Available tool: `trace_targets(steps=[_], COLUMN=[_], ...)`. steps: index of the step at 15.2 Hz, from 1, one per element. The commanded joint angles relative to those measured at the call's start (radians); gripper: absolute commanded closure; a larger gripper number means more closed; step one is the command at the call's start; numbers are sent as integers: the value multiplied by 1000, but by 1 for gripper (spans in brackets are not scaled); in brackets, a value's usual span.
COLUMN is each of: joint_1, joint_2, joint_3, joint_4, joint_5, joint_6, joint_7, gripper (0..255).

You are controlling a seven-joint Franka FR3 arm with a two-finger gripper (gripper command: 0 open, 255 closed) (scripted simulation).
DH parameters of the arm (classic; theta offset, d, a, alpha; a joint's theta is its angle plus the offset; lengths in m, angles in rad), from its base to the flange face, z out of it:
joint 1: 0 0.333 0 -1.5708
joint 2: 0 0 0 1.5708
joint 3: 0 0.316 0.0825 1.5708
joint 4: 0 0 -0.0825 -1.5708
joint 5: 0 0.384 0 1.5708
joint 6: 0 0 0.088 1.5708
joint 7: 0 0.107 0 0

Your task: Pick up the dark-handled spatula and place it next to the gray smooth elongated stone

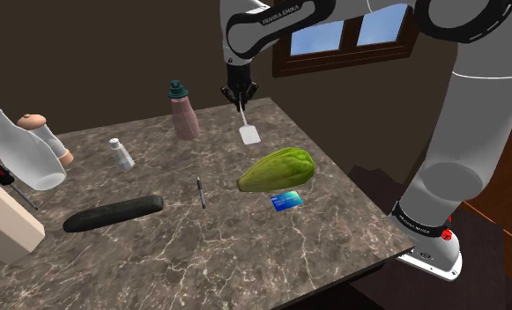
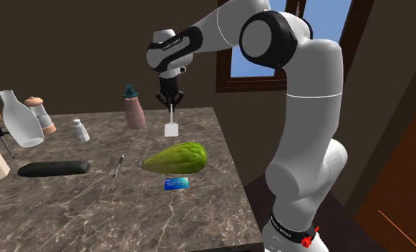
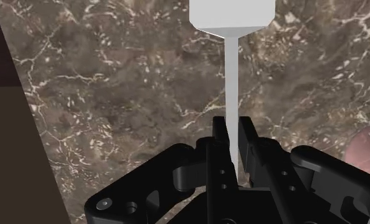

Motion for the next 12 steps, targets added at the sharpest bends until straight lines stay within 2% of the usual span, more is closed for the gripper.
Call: trace_targets(steps=[1, 12], joint_1=[23, 155], joint_2=[-35, -107], joint_3=[17, 122], joint_4=[-48, -142], joint_5=[2, -2], joint_6=[12, 20], joint_7=[43, 285], gripper=[255, 255])
